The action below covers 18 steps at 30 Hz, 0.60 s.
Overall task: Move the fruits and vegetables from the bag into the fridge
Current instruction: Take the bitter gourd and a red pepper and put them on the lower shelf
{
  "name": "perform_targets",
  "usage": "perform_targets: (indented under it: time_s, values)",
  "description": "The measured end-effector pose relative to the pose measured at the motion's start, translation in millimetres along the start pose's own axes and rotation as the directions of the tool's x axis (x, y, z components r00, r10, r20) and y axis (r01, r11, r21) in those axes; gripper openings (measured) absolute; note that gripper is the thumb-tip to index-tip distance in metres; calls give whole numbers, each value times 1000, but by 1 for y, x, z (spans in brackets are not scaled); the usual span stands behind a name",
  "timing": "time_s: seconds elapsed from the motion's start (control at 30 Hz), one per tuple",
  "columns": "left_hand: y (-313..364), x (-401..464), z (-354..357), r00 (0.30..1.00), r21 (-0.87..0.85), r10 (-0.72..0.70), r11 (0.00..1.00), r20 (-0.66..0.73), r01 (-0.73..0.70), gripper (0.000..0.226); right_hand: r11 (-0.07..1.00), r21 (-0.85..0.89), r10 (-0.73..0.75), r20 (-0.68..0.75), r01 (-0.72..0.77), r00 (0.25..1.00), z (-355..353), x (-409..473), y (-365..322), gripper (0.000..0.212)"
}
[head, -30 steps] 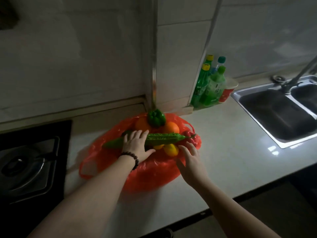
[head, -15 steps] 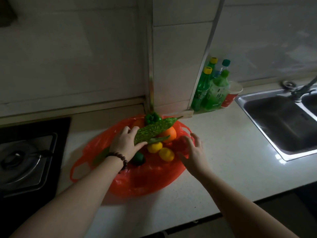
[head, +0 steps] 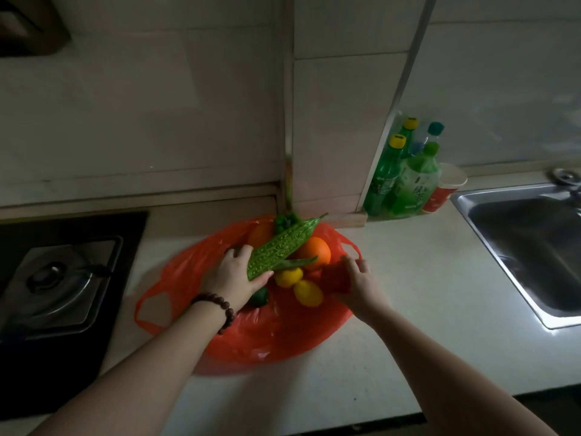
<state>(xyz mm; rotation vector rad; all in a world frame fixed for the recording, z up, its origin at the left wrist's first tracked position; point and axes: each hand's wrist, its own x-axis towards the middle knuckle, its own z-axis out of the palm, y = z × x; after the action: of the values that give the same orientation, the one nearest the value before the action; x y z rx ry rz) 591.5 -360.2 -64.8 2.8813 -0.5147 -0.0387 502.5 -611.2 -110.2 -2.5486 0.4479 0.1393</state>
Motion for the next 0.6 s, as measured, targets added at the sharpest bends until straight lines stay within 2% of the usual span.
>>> perform_targets:
  time_s: [0.13, 0.3, 0.47, 0.6]
  values:
    - [-7, -8, -13, 999, -11, -20, 1000, -48, 19, 63, 995, 98, 9, -124, 3, 992, -15, -7, -16, 90]
    - [-22, -25, -32, 986, -88, -76, 994, -149, 63, 62, 993, 25, -108, -186, 115, 977, -24, -16, -61, 91]
    - [-60, -60, -58, 959, -156, -143, 982, -245, 107, 59, 961, -1, -272, -169, 275, 947, -17, -35, -133, 88]
    - [-110, -112, -91, 904, -176, -233, 968, -358, 180, 51, 916, 21, -395, -113, 400, 912, 7, -63, -200, 87]
